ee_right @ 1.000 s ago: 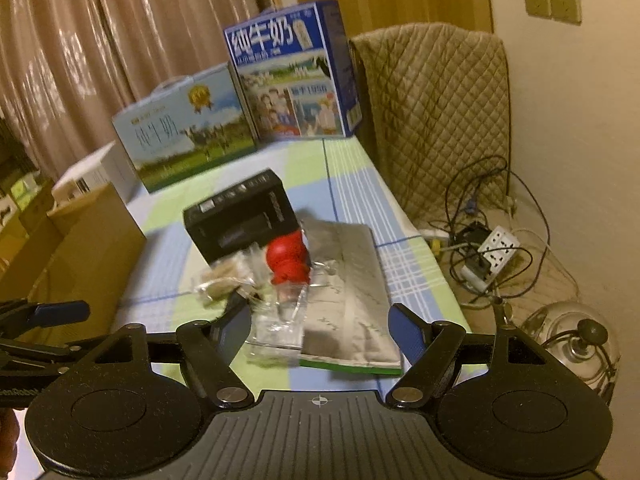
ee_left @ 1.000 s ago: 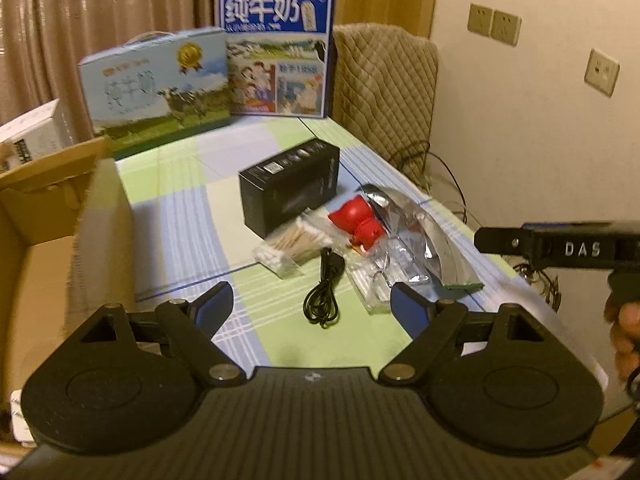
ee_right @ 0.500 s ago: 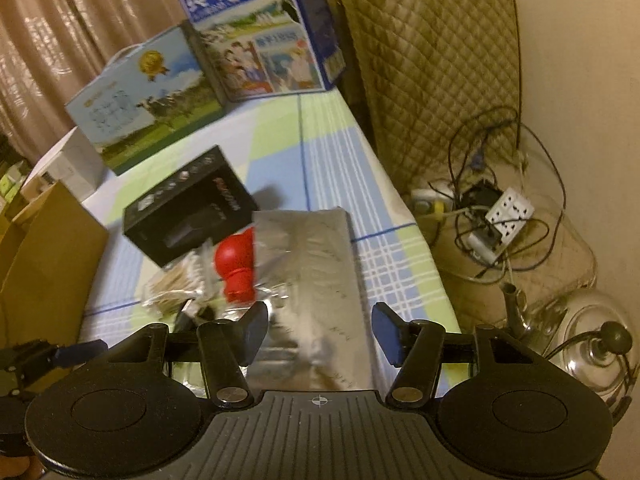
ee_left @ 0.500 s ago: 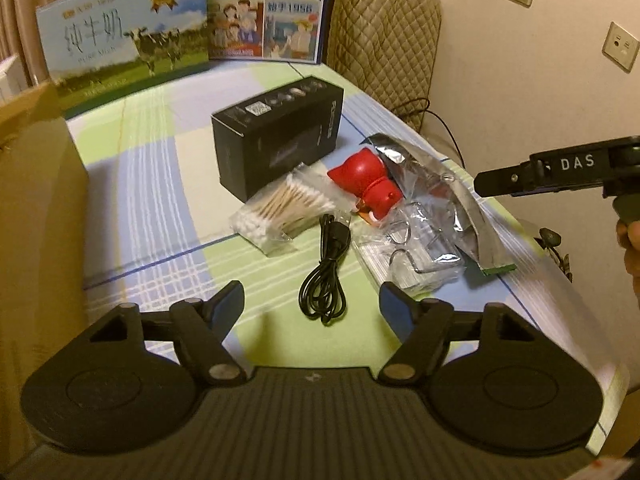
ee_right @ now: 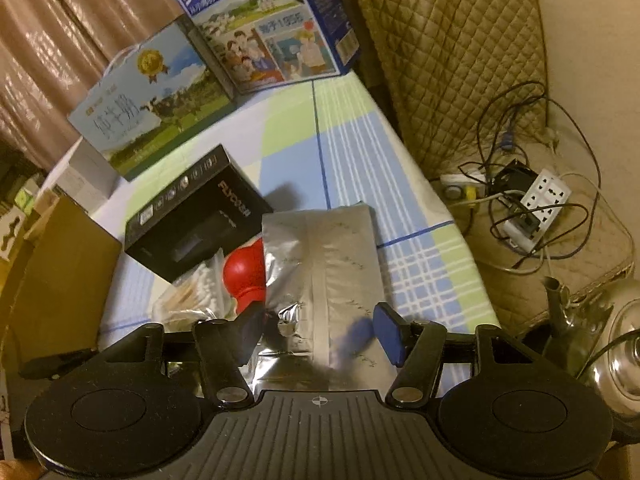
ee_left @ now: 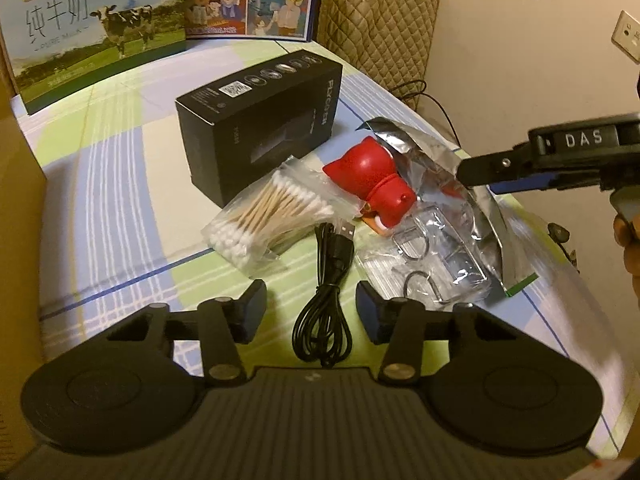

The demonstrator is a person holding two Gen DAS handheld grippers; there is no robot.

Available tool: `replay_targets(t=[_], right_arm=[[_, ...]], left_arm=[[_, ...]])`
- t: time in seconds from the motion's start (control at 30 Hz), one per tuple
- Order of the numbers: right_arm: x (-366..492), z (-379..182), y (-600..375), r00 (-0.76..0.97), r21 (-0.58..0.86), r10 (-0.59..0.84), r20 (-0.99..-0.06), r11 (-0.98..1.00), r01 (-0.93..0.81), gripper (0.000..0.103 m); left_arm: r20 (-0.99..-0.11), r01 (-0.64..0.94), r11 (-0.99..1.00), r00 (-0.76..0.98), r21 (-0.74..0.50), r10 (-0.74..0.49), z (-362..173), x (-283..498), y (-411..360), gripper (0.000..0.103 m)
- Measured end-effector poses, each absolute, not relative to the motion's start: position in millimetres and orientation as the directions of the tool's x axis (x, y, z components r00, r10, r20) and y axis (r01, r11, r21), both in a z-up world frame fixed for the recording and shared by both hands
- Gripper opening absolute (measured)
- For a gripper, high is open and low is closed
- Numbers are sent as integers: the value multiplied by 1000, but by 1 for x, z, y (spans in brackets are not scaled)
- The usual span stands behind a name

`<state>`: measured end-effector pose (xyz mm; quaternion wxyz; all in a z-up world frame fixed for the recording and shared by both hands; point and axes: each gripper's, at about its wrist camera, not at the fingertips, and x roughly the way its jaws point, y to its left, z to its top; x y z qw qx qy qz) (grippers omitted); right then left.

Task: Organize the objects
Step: 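Grasp the black USB cable with the left tool while the right tool grasps the silver foil bag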

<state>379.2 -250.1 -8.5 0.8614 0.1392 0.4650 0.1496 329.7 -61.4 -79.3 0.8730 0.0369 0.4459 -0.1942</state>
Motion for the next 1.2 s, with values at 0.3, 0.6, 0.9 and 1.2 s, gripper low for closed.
replay_targets(t=[0.3, 0.6, 0.9, 1.2], right_arm=[[392, -26, -242, 487, 320, 340, -804, 939, -125, 65], [384, -24, -229, 463, 213, 255, -849, 967, -143, 46], [344, -15, -242, 449, 216, 246, -859, 969, -117, 38], [270, -10, -246, 439, 253, 269, -857, 963, -97, 37]], left_arm=[[-807, 383, 919, 511, -95, -297, -88, 337, -64, 22], [-815, 384, 920, 507, -79, -281, -87, 327, -66, 20], [-828, 341, 930, 477, -135, -295, -82, 294, -53, 14], [-836, 314, 934, 454, -171, -307, -80, 241, -33, 14]])
